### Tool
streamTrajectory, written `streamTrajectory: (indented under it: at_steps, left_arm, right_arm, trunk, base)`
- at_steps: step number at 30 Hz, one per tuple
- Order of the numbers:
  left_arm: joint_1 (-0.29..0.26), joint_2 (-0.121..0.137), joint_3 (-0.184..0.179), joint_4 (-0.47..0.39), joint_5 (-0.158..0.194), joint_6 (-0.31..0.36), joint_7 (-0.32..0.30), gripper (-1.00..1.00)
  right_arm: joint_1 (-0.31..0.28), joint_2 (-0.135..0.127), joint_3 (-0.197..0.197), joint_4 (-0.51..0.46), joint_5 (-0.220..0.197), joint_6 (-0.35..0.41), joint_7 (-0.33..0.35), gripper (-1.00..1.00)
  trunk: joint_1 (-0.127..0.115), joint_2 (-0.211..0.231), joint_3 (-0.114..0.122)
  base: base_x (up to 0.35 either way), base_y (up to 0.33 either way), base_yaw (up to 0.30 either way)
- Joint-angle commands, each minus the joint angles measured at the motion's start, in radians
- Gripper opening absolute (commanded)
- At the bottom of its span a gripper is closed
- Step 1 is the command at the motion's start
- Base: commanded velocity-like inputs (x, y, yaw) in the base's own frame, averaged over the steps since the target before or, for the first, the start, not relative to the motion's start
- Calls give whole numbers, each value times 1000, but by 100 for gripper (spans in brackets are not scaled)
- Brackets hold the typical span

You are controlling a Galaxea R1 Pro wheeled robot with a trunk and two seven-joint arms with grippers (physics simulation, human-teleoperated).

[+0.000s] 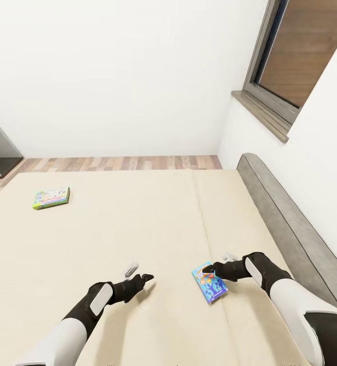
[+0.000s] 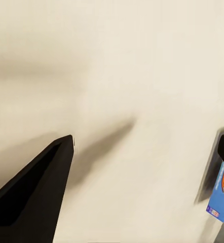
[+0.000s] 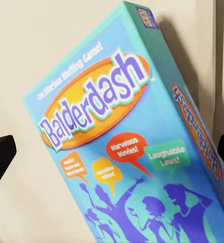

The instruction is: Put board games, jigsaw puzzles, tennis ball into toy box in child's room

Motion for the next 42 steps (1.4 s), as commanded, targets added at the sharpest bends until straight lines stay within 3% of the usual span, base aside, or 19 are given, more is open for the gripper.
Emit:
streamTrajectory:
  at_steps: [1, 13, 42]
  left_arm:
    - [0, -1, 7, 0, -3, 8, 0, 100]
    - [0, -1, 8, 0, -4, 9, 0, 100]
    - [0, 1, 8, 0, -4, 8, 0, 100]
  right_arm:
    - [0, 0, 2, -1, -9, 8, -2, 100]
    - [0, -1, 2, -1, -9, 9, -3, 100]
    - [0, -2, 1, -1, -8, 11, -3, 100]
  trunk:
    - [0, 0, -1]
    - [0, 0, -1]
    - [0, 0, -1]
  base:
    - [-82, 37, 0]
    - [-121, 66, 0]
    - [-8, 5, 0]
